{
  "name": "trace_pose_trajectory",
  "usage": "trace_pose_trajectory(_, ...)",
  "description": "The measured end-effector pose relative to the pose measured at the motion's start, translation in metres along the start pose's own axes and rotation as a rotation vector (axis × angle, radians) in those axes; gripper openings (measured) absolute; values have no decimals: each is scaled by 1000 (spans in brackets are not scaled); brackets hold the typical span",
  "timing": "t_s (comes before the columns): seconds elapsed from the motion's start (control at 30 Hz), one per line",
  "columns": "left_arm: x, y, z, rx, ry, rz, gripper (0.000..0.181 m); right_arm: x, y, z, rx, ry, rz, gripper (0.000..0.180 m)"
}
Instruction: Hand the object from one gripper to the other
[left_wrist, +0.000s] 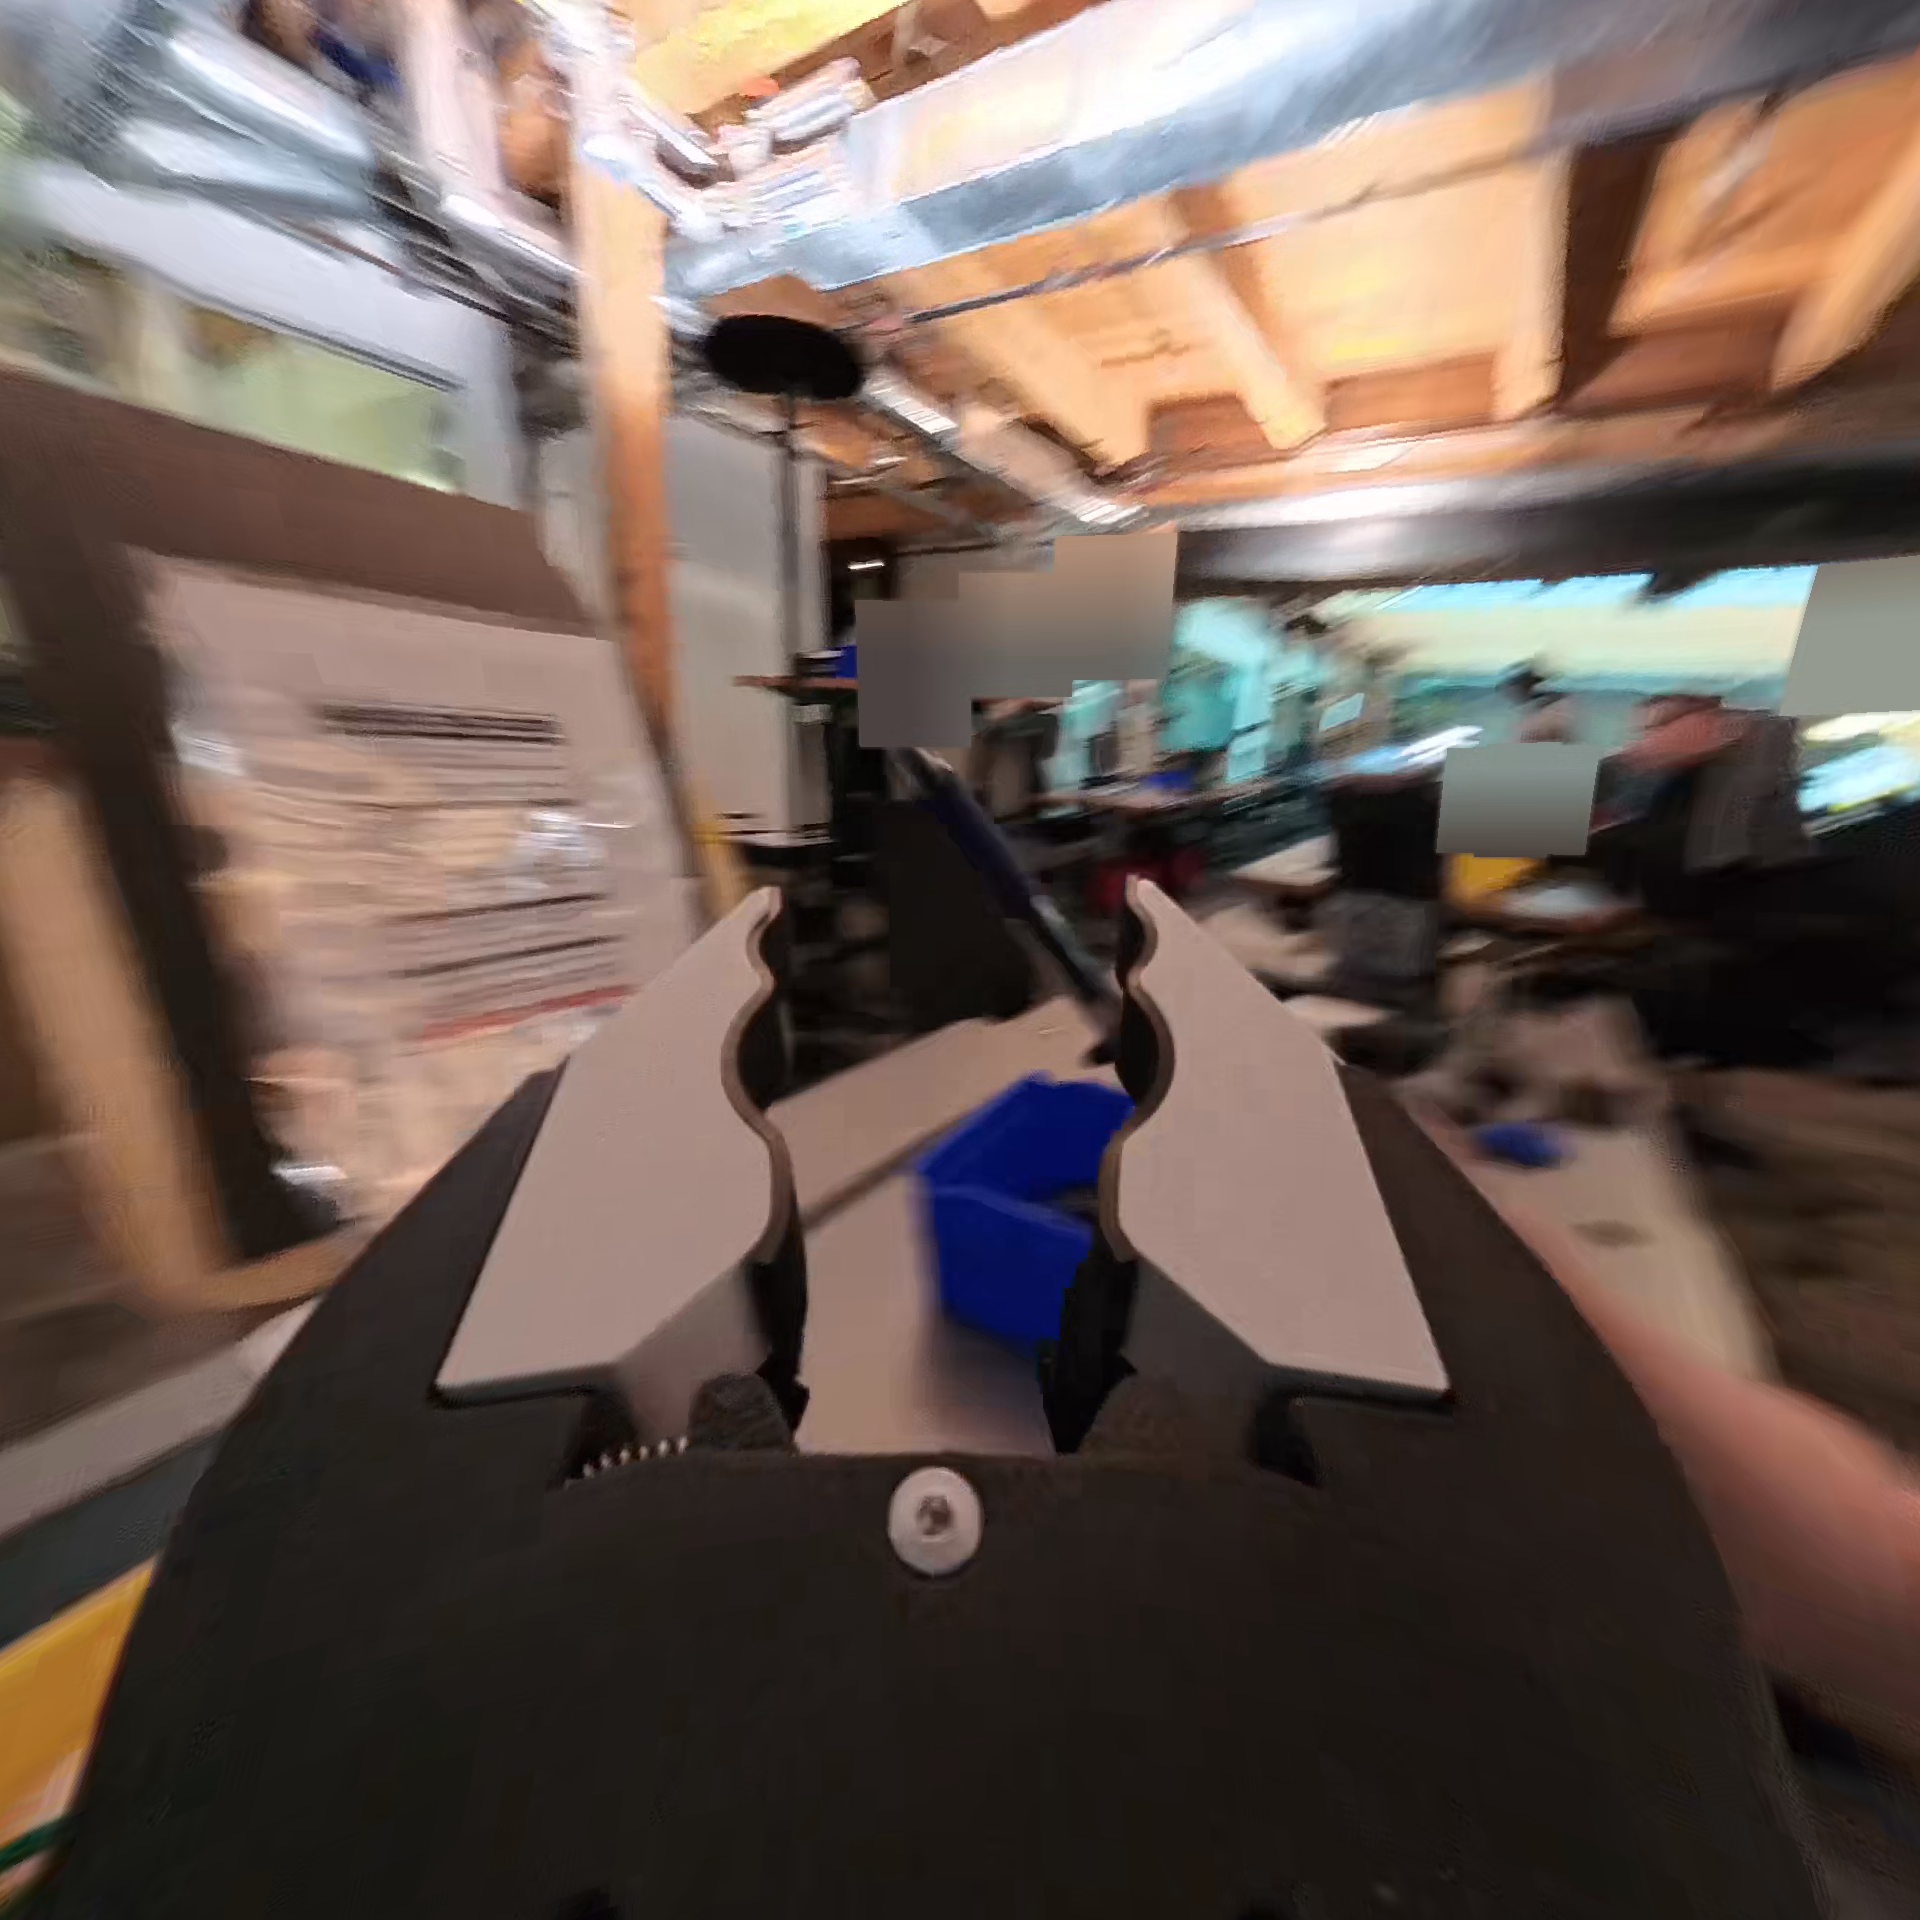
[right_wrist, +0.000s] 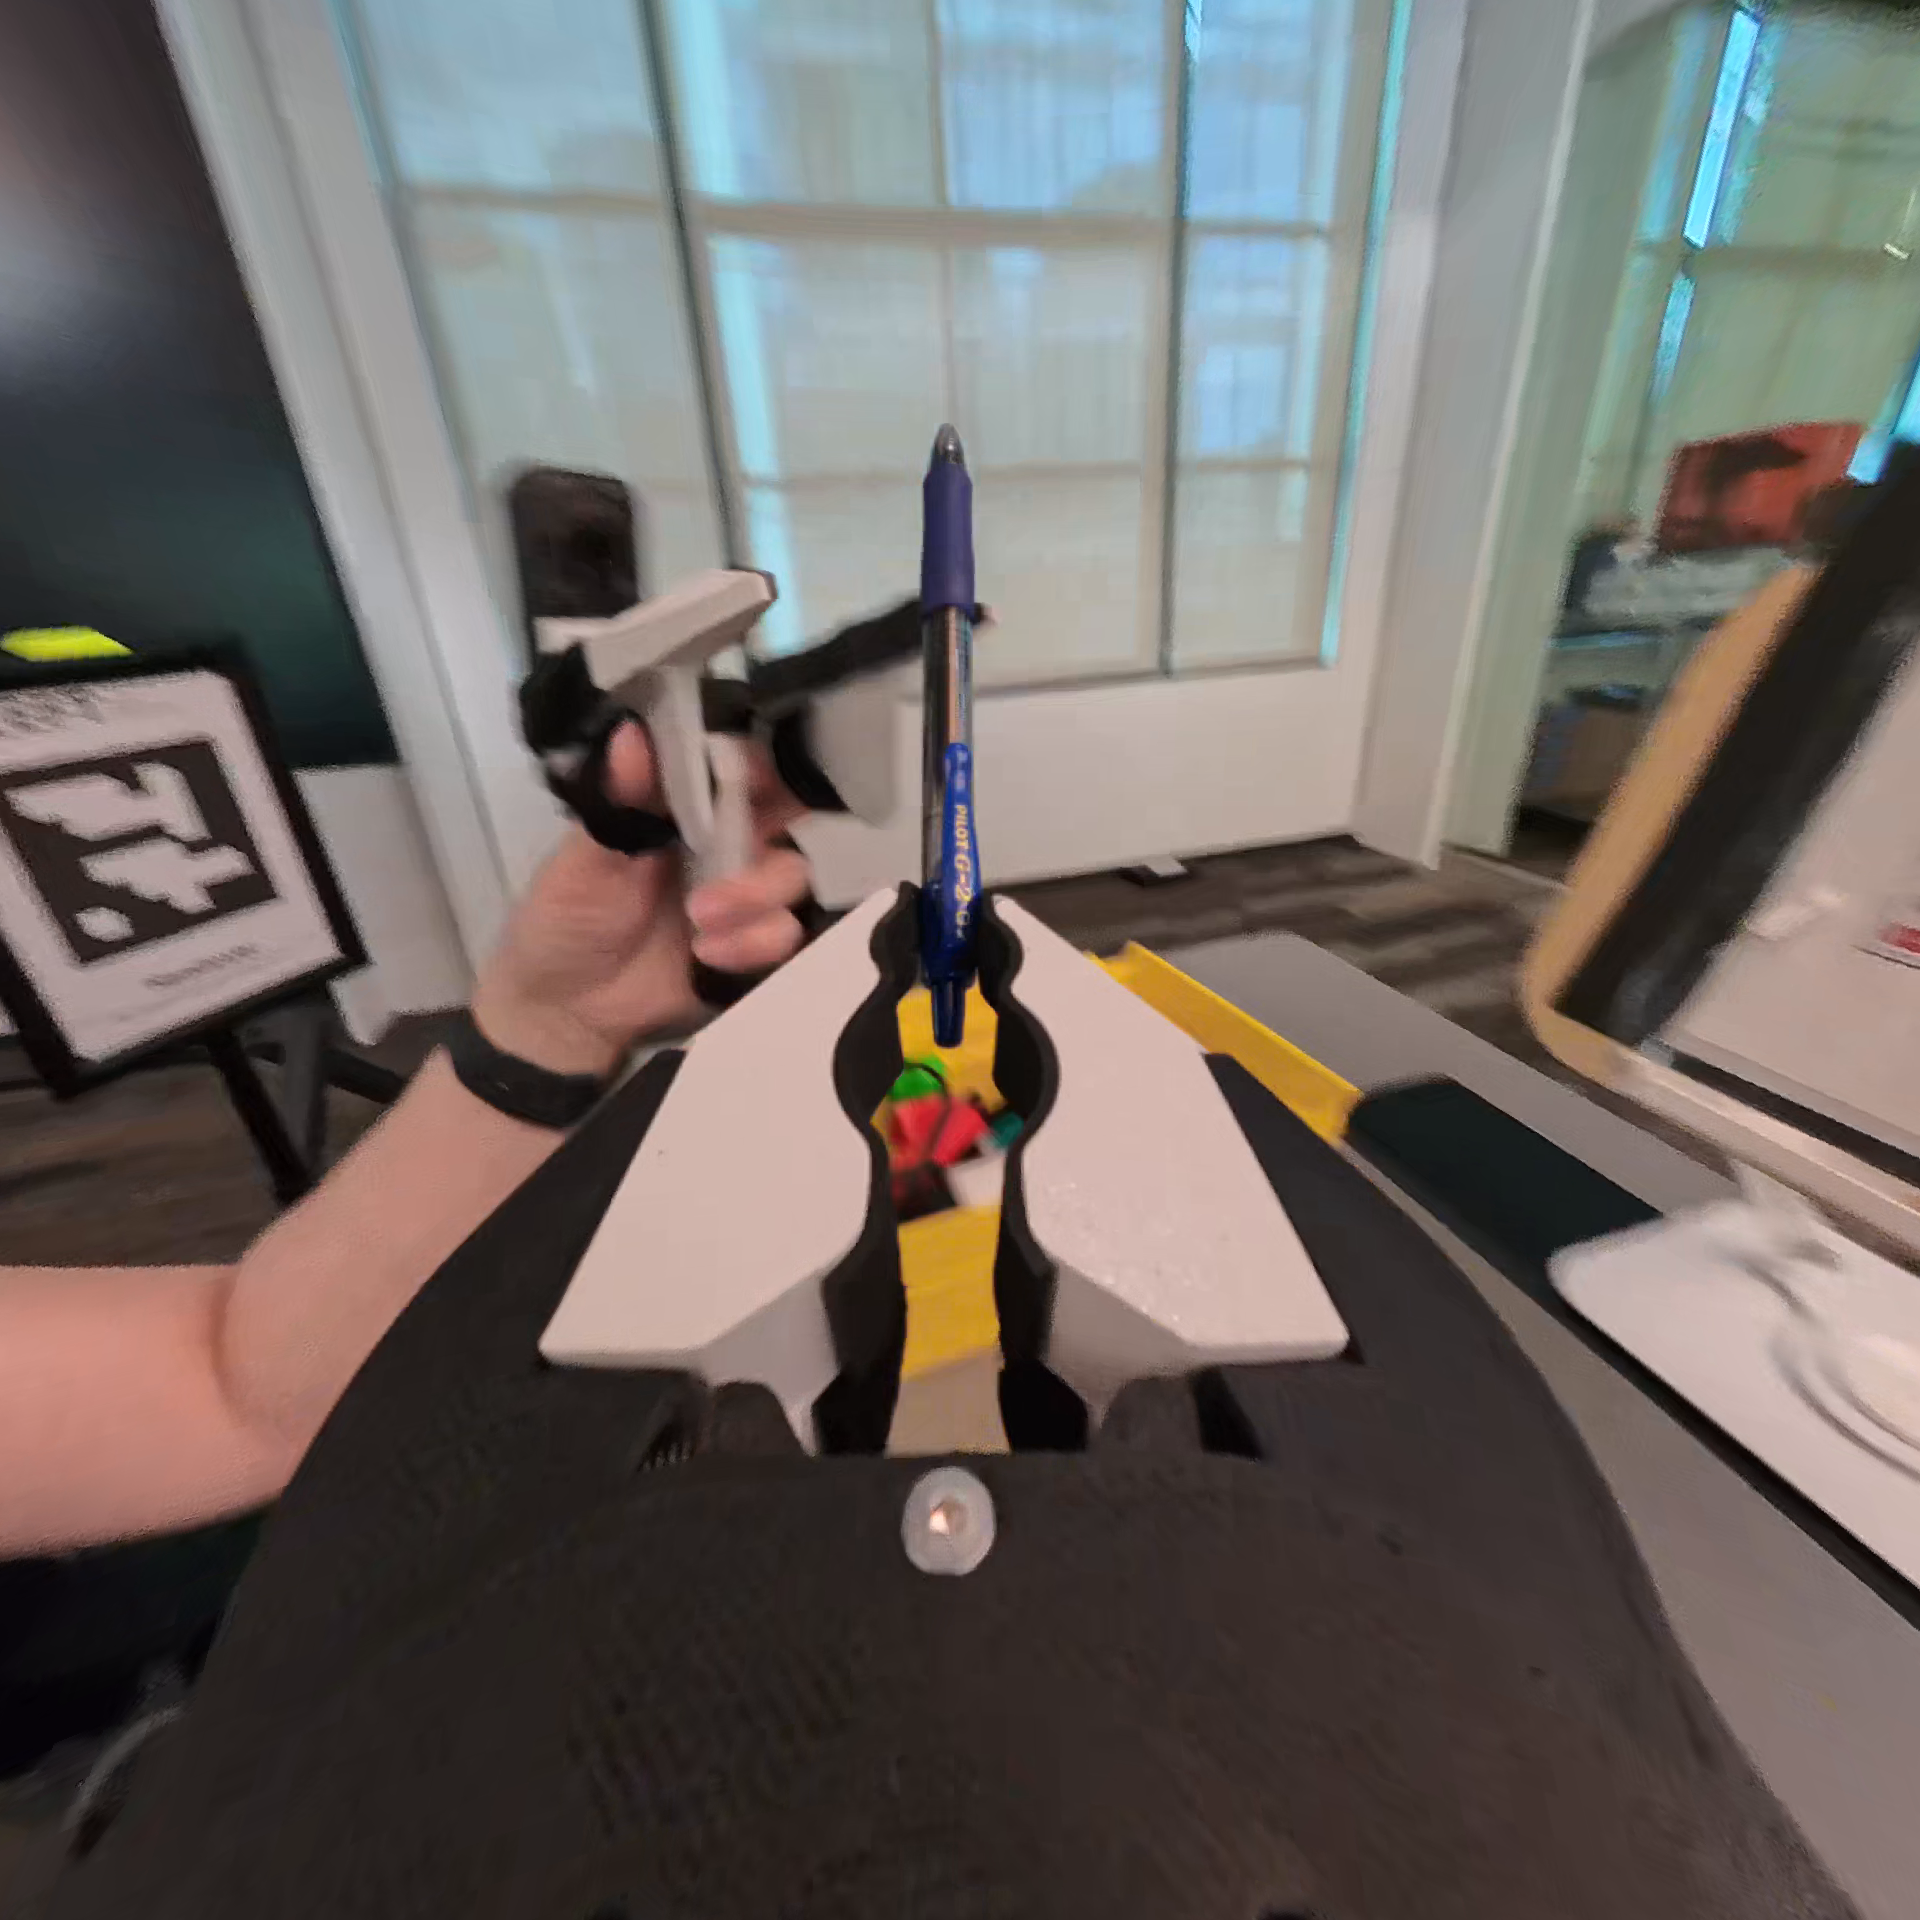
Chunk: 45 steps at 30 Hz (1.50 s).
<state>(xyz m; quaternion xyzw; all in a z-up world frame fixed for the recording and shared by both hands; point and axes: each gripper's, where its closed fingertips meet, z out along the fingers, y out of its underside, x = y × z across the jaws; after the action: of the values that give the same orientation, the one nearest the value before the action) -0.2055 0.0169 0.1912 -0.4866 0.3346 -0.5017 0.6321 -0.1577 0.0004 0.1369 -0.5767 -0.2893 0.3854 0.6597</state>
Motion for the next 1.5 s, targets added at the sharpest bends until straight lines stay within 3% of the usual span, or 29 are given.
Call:
trace_pose_trajectory(0.07, -19, -3, -13, -47, -167, 249, 65, 20, 5, -16, -102, 88, -35, 9)
trace_pose_trajectory(0.13, -16, 0, -19, -116, -213, 463, 63, 35, 15, -31, -227, 145, -31, 9)
trace_pose_trajectory(0.23, 8, 25, -10, -244, -129, 618, 62, 45, 34, -49, -391, 177, -5, 9)
trace_pose_trajectory(0.4, 36, 101, 18, -529, -15, 863, 64, 37, 60, -66, -602, 160, 12, 9)
trace_pose_trajectory(0.5, 44, 134, 29, -625, 23, 956, 61, 31, 72, -75, -730, 179, -68, 10)
trace_pose_trajectory(0.6, 41, 153, 35, -685, 7, 1052, 55, 18, 76, -75, -778, 173, 0, 10)
trace_pose_trajectory(0.73, 37, 166, 38, -720, -8, 1168, 43, -1, 81, -74, -813, 143, 145, 9)
trace_pose_trajectory(0.9, 49, 175, 41, -710, 47, 1225, 34, -3, 85, -78, -834, 154, 212, 9)
trace_pose_trajectory(1.0, 57, 182, 41, -709, 91, 1261, 12, -1, 86, -78, -830, 156, 239, 9)
trace_pose_trajectory(1.07, 57, 182, 43, -700, 83, 1295, 11, 1, 84, -79, -821, 154, 238, 9)
trace_pose_trajectory(1.13, 55, 177, 44, -687, 58, 1271, 12, 3, 78, -77, -790, 146, 170, 10)
trace_pose_trajectory(1.23, 47, 153, 45, -623, -20, 1200, 12, 13, 52, -76, -673, 196, -28, 38)
trace_pose_trajectory(1.3, 38, 127, 44, -538, -96, 1096, 12, 12, 25, -72, -546, 203, -159, 47)
trace_pose_trajectory(1.4, 36, 88, 42, -360, -120, 743, 12, 2, -17, -68, -323, 184, -275, 50)
trace_pose_trajectory(1.5, 54, 55, 38, -170, 49, 278, 12, -22, -41, -63, -137, 54, -300, 49)
